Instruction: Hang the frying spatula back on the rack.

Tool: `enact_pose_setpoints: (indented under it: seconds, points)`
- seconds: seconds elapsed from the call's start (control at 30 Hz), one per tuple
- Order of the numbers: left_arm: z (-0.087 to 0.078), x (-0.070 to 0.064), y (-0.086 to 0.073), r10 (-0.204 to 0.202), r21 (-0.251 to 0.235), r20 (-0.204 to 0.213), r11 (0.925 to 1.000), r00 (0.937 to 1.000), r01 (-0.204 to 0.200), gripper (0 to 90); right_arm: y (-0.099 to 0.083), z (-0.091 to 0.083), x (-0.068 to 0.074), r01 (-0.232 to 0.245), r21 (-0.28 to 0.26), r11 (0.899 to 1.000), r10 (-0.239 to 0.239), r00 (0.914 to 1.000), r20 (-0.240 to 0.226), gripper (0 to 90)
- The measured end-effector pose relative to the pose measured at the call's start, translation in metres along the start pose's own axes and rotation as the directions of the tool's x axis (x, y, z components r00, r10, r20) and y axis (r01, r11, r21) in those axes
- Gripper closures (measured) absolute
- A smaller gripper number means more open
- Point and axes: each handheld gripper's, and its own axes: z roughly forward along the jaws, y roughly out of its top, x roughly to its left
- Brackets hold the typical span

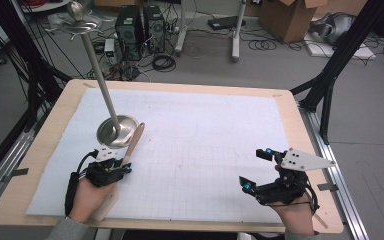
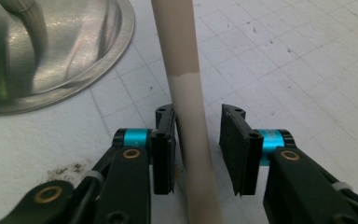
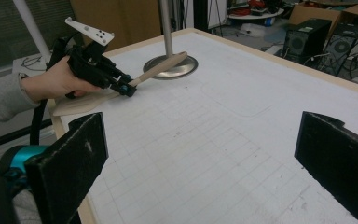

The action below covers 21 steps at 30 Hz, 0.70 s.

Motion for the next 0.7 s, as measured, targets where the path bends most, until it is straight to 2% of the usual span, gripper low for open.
enact_pose_setpoints:
  seconds: [0.13,0.53,0.7]
  points:
    - [-0.0005,0.0001,-0.0006,-0.004,-0.001,-0.007,1.0,1.0,0.004,73.3,-0.0004,0.0002,-0.0004,-0.002,-0.002,1.0,0.002,1.0,-0.001,1.4]
    - [-0.0009,-0.0012,0.0,-0.018,-0.002,-0.001,0.9998,0.9998,0.018,75.7,-0.0004,-0.0003,-0.0006,-0.001,-0.001,1.0,0.001,1.0,-0.002,1.5]
    - [-0.0009,-0.0033,0.0016,-0.005,0.007,-0.008,1.0,1.0,0.005,77.3,-0.0005,-0.0002,-0.0007,0.0,-0.001,1.0,0.0,1.0,-0.002,1.4]
